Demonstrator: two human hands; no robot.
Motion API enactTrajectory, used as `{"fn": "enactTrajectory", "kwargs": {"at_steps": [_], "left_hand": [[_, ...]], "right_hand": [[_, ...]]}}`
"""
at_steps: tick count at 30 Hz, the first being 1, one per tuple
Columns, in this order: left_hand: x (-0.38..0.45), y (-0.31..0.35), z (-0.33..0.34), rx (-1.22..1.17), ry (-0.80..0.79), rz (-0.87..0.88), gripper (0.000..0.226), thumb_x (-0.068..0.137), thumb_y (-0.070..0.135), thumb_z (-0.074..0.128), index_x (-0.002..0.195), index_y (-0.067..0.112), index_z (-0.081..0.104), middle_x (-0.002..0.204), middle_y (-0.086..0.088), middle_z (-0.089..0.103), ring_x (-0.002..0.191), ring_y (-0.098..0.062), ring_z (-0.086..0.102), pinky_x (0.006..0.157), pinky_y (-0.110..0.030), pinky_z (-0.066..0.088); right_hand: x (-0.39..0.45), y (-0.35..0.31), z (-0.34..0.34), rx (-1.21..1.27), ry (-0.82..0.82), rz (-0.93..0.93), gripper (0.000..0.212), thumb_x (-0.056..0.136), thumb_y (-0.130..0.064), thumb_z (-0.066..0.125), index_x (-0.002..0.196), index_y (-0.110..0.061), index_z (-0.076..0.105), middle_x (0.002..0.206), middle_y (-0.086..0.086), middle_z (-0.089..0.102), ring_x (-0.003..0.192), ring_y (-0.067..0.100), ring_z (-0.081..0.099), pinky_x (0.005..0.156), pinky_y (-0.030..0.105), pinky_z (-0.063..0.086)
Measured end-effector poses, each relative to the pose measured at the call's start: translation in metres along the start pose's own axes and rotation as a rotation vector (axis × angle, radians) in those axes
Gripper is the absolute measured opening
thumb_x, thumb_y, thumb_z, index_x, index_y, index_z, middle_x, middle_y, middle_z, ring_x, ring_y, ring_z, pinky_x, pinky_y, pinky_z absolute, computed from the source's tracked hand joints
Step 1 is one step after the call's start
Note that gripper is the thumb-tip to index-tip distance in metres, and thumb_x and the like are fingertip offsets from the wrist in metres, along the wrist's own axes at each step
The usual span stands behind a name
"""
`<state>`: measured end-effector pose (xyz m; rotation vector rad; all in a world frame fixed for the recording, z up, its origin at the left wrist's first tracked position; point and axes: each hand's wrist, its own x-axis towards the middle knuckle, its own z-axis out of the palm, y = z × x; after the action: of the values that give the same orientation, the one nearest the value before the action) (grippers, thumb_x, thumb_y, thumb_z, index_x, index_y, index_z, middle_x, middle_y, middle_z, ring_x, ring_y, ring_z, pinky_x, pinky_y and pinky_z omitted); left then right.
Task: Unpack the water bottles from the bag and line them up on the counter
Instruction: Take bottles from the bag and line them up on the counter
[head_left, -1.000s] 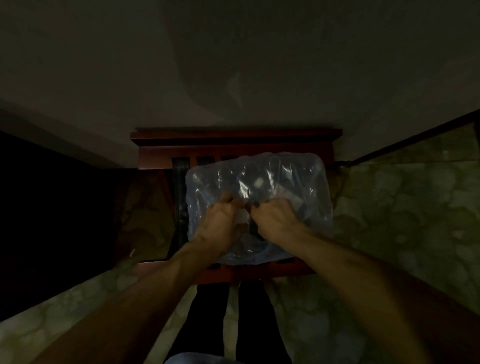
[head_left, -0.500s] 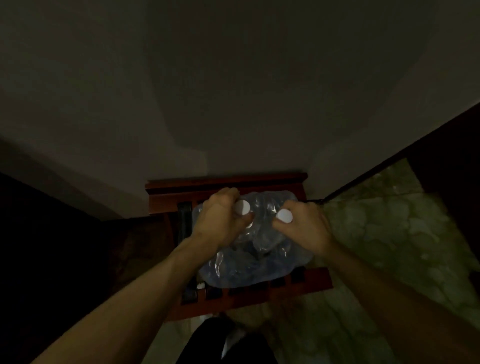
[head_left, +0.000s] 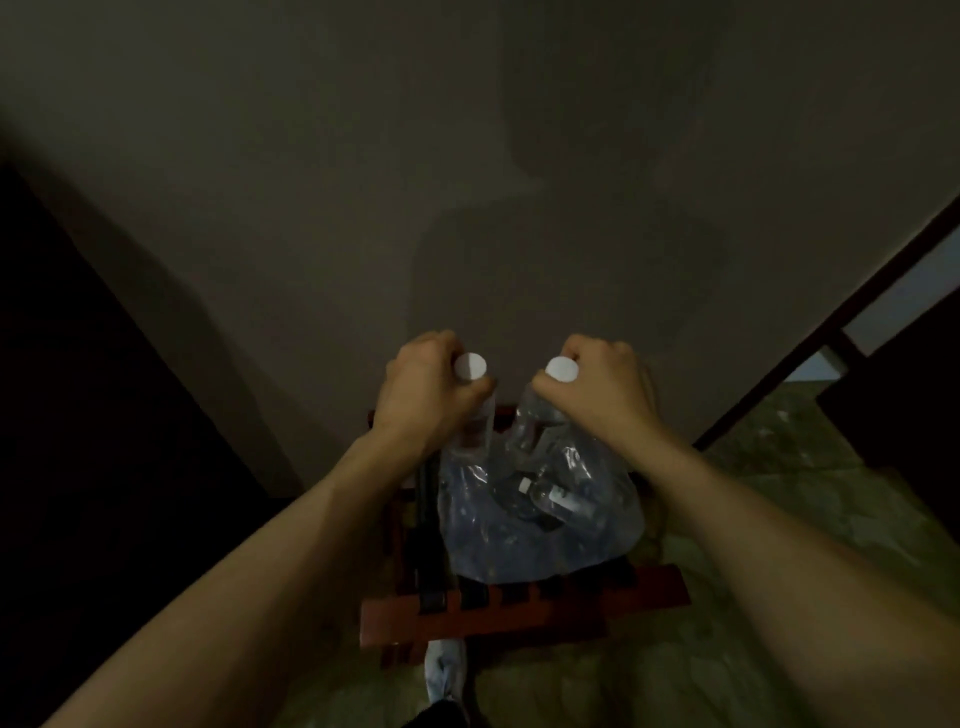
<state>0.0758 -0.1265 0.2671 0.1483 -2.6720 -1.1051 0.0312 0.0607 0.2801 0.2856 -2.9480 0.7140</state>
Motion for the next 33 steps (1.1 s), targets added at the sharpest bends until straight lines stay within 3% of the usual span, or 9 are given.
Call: {"fn": "enactTrajectory", "kwargs": {"at_steps": [5,9,11,14,20,25,30,33], "left_hand": [[-0.020,0.008,-0.080,-0.003,0.099,-0.025,0.032,0.074,0.045,0.074,0.072,0.018,0.058,0.070,0.004,0.062,0.066,-0.016,0.062,0.062,-0.041,0.057],[-0.026,0.011,-0.144,0.019,0.137,0.021,0.031,0.074,0.044,0.074,0.075,0.017,0.060,0.069,0.003,0.065,0.065,-0.016,0.066,0.061,-0.043,0.059],[-0.026,0.012,-0.178,0.061,0.188,0.048,0.031,0.076,0.044,0.074,0.073,0.017,0.059,0.067,0.003,0.062,0.063,-0.015,0.061,0.058,-0.039,0.056],[-0.030,0.008,-0.232,0.073,0.271,0.092,0.034,0.078,0.043,0.075,0.065,0.018,0.054,0.060,0.005,0.054,0.056,-0.011,0.051,0.049,-0.026,0.037],[-0.035,-0.030,-0.353,0.124,0.410,0.171,0.038,0.072,0.047,0.072,0.066,0.013,0.058,0.058,0.001,0.053,0.061,-0.022,0.053,0.052,-0.029,0.033],[-0.047,-0.069,-0.445,0.148,0.463,0.236,0.038,0.076,0.044,0.074,0.063,0.018,0.050,0.056,0.004,0.046,0.054,-0.015,0.042,0.051,-0.031,0.029],[-0.048,-0.105,-0.500,0.188,0.470,0.213,0.037,0.079,0.050,0.071,0.069,0.018,0.057,0.062,0.000,0.054,0.059,-0.019,0.049,0.053,-0.031,0.035],[-0.044,-0.124,-0.532,0.182,0.504,0.218,0.038,0.081,0.051,0.070,0.074,0.015,0.061,0.068,-0.005,0.060,0.064,-0.024,0.055,0.055,-0.040,0.044]], "right_hand": [[-0.017,-0.074,-0.034,0.019,0.060,-0.102,0.031,0.072,-0.045,0.064,0.074,-0.015,0.056,0.072,0.005,0.061,0.071,0.028,0.058,0.057,0.032,0.042],[-0.022,-0.142,-0.054,0.055,0.148,-0.212,0.033,0.070,-0.046,0.064,0.069,-0.014,0.053,0.066,0.006,0.059,0.067,0.029,0.057,0.057,0.035,0.044],[-0.023,-0.177,-0.062,0.059,0.191,-0.263,0.033,0.070,-0.046,0.064,0.066,-0.015,0.051,0.063,0.004,0.058,0.065,0.027,0.057,0.055,0.034,0.043],[-0.025,-0.234,-0.066,0.061,0.255,-0.312,0.035,0.069,-0.048,0.062,0.065,-0.015,0.051,0.062,0.003,0.058,0.065,0.028,0.057,0.056,0.033,0.043],[-0.031,-0.354,-0.060,0.086,0.342,-0.350,0.037,0.068,-0.049,0.062,0.067,-0.013,0.053,0.066,0.007,0.059,0.071,0.034,0.057,0.060,0.034,0.047],[-0.040,-0.454,-0.057,0.126,0.394,-0.384,0.034,0.069,-0.047,0.063,0.067,-0.014,0.055,0.069,0.008,0.061,0.071,0.032,0.056,0.057,0.029,0.036],[-0.039,-0.520,-0.042,0.200,0.387,-0.469,0.034,0.071,-0.048,0.061,0.066,-0.015,0.057,0.066,0.004,0.062,0.067,0.027,0.060,0.056,0.032,0.045],[-0.030,-0.559,-0.025,0.227,0.347,-0.556,0.034,0.073,-0.048,0.062,0.067,-0.015,0.059,0.063,0.001,0.060,0.064,0.023,0.059,0.054,0.031,0.044]]}}
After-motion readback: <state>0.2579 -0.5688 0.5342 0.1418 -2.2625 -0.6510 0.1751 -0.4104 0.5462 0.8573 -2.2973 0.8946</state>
